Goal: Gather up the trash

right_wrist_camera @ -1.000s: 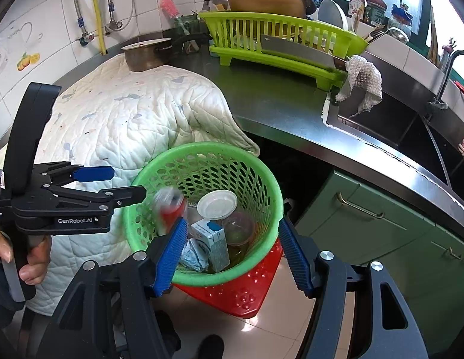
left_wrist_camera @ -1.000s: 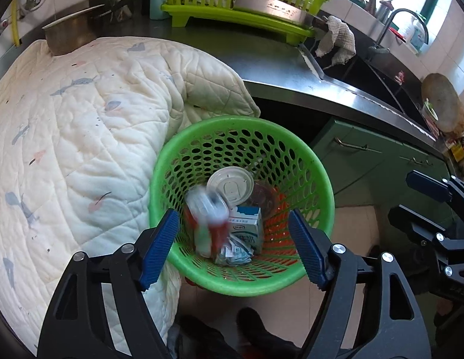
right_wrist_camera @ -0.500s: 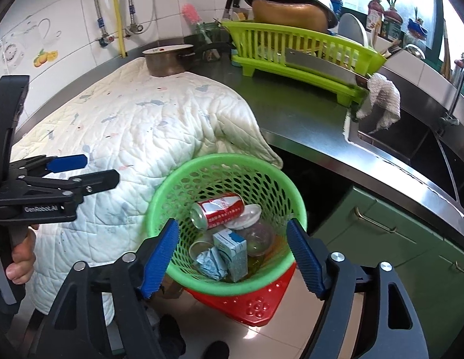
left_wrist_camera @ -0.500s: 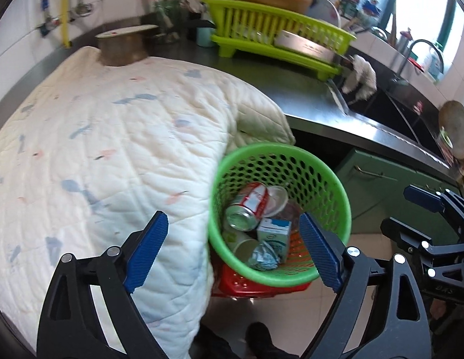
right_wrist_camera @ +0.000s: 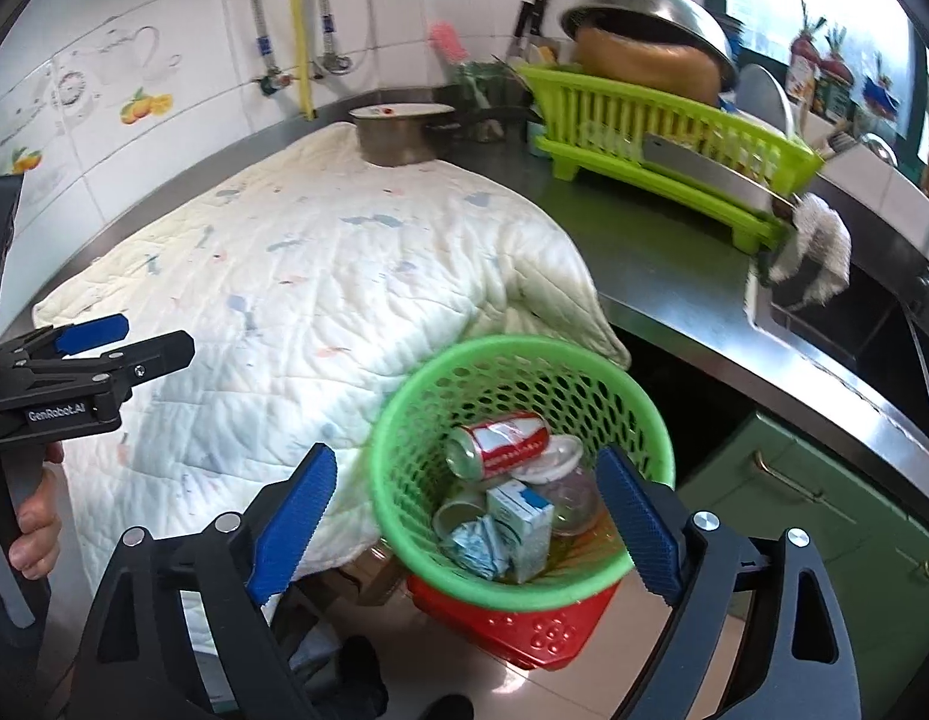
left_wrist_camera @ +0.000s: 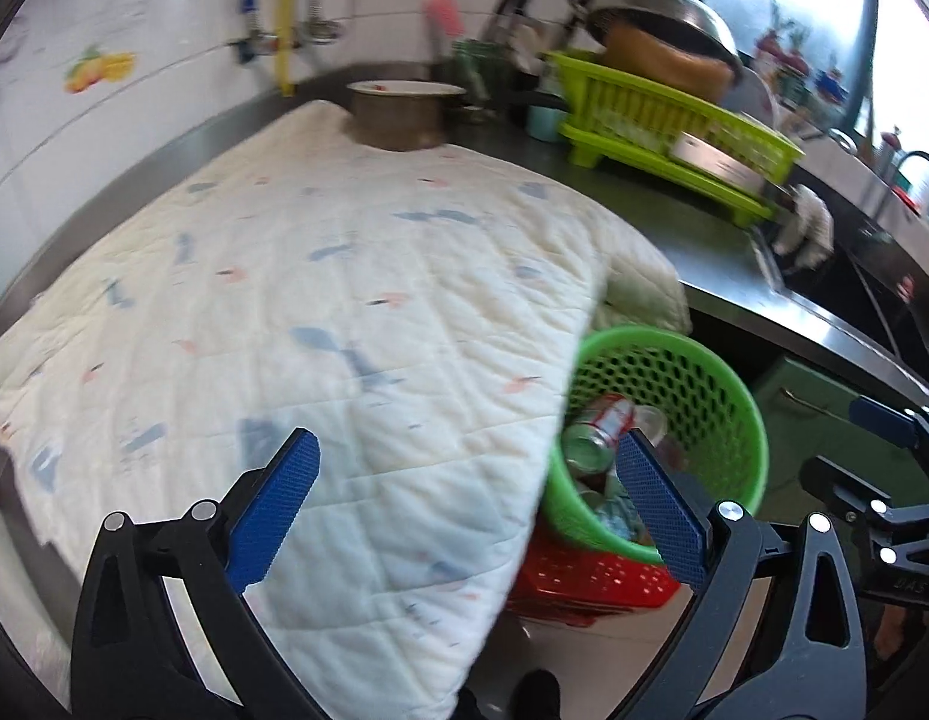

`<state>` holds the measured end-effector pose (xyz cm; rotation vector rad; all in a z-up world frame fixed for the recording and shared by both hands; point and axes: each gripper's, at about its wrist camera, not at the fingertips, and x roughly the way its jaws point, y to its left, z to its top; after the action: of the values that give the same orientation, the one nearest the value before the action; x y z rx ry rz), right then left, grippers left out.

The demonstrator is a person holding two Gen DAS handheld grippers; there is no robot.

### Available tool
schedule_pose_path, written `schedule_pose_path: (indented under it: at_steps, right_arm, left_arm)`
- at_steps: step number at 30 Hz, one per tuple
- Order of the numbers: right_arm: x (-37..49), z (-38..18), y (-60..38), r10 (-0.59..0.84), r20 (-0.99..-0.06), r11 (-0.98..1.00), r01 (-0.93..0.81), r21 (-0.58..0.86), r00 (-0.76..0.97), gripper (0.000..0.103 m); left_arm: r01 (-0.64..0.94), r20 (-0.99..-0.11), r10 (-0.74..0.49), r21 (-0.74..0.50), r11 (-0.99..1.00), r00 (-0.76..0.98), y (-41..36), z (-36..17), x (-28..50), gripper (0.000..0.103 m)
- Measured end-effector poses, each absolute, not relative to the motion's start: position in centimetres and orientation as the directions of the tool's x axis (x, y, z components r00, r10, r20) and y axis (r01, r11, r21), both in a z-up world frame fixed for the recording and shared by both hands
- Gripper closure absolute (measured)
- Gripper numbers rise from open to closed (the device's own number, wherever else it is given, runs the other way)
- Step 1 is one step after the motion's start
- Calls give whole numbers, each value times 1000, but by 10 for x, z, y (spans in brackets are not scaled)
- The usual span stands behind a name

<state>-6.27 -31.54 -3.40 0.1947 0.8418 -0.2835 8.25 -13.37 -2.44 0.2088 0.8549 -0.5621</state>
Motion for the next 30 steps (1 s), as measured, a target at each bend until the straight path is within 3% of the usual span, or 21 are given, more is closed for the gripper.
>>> schedule_pose_path:
  at_steps: [14,30]
  right_arm:
    - [-57,-7,-268,-116,-710,968,238,75,695,13]
    - [-68,1,-256,-101,-693,973,215,80,714,13]
  left_arm:
    - [342,-646,-265,-6,940,716,-65,11,55,5]
    - [290,-634,-204,33,957,746,-49,25,28,5]
